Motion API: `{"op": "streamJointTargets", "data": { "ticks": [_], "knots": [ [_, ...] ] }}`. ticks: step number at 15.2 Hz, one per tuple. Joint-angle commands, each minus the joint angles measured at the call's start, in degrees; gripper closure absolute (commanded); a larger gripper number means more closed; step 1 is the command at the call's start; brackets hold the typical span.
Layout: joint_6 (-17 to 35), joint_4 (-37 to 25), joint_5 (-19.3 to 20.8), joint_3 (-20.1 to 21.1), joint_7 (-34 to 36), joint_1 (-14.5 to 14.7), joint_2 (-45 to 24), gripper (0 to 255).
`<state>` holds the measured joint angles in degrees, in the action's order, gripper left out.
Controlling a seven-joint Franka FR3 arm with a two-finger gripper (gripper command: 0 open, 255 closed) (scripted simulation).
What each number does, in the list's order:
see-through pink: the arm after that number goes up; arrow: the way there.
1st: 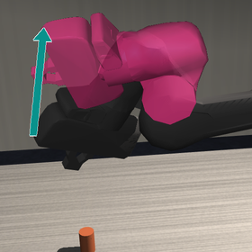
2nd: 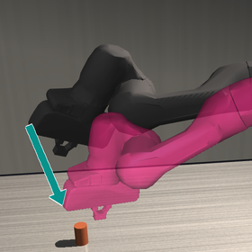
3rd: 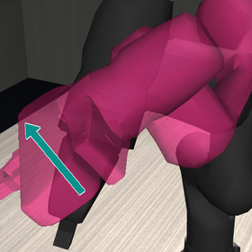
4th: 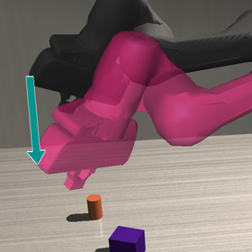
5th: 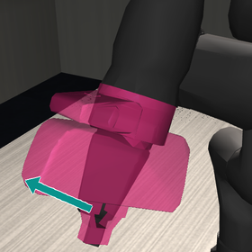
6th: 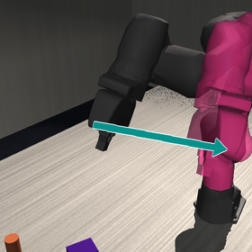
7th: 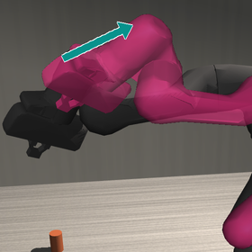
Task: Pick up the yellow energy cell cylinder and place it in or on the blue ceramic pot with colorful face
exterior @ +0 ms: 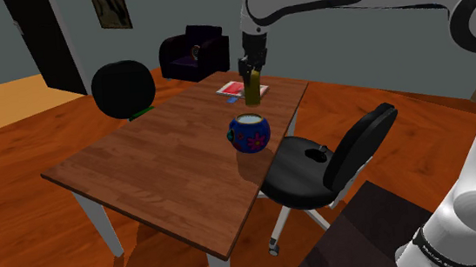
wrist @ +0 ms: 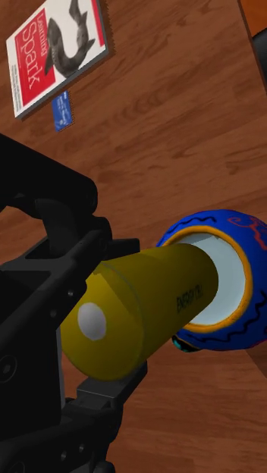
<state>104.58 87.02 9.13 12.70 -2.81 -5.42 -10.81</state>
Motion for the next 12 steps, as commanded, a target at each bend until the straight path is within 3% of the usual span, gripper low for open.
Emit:
{"op": "streamJointTargets", "data": {
  "ticks": [1, 12],
  "knots": [
    [1.8, 1.8, 0.0, -0.1, 0.1, -0.1, 0.1, 255],
    [9.4, 9.3, 0.4, -0.2, 1.1, -0.3, -0.1, 255]
  ]
}}
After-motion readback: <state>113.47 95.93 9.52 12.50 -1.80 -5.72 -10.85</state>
